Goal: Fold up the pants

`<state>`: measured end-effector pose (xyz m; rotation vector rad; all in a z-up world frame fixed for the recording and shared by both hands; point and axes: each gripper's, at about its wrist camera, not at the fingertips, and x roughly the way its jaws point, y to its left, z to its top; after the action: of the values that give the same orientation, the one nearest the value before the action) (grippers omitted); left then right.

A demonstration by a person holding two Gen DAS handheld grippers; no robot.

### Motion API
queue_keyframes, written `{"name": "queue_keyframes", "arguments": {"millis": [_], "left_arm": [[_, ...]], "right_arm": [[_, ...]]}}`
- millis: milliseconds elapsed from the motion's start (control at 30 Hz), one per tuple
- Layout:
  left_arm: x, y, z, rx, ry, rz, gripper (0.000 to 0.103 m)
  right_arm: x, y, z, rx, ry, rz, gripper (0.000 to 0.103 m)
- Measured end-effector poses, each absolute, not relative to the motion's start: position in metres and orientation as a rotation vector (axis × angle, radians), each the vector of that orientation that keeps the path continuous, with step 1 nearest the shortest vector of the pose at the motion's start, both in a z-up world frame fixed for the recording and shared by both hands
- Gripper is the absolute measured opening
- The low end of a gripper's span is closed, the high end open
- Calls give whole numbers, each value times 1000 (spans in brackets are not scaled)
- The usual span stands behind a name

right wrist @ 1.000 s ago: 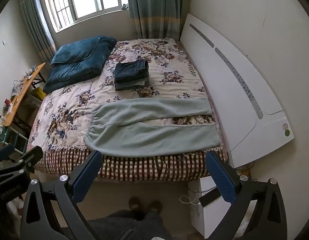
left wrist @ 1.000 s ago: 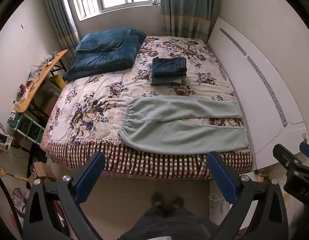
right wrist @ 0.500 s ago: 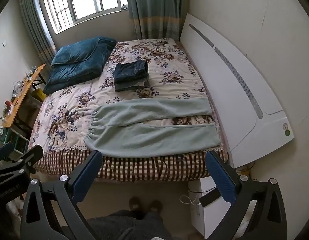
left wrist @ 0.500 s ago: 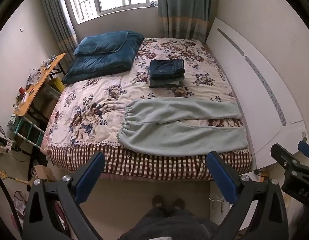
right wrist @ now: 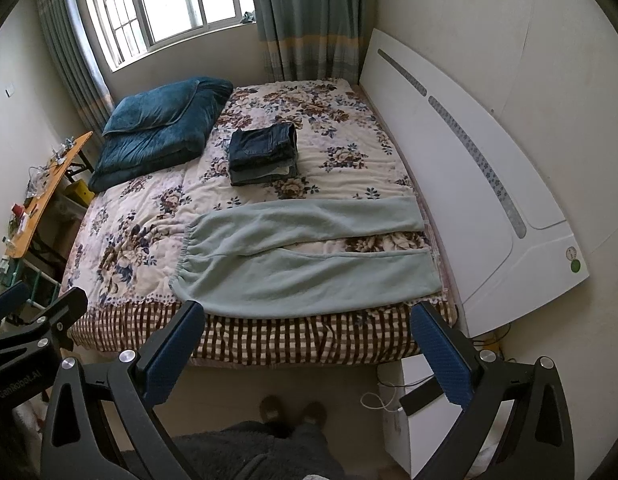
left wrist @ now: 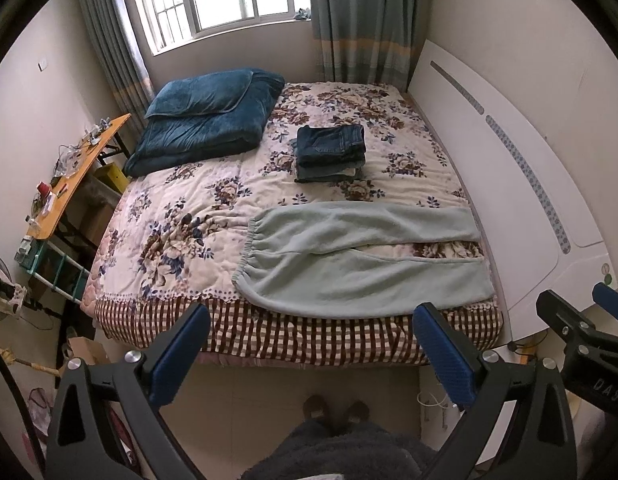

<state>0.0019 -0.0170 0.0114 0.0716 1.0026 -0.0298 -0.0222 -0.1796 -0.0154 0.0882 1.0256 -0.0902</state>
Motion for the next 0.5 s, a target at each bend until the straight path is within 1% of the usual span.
{"name": "queue_keyframes", "arguments": {"millis": [500], "left_arm": [[2,-16,15,71,1006,-28,103]], "right_arm": [[-22,-182,-11,96,1024,-84,103]]}}
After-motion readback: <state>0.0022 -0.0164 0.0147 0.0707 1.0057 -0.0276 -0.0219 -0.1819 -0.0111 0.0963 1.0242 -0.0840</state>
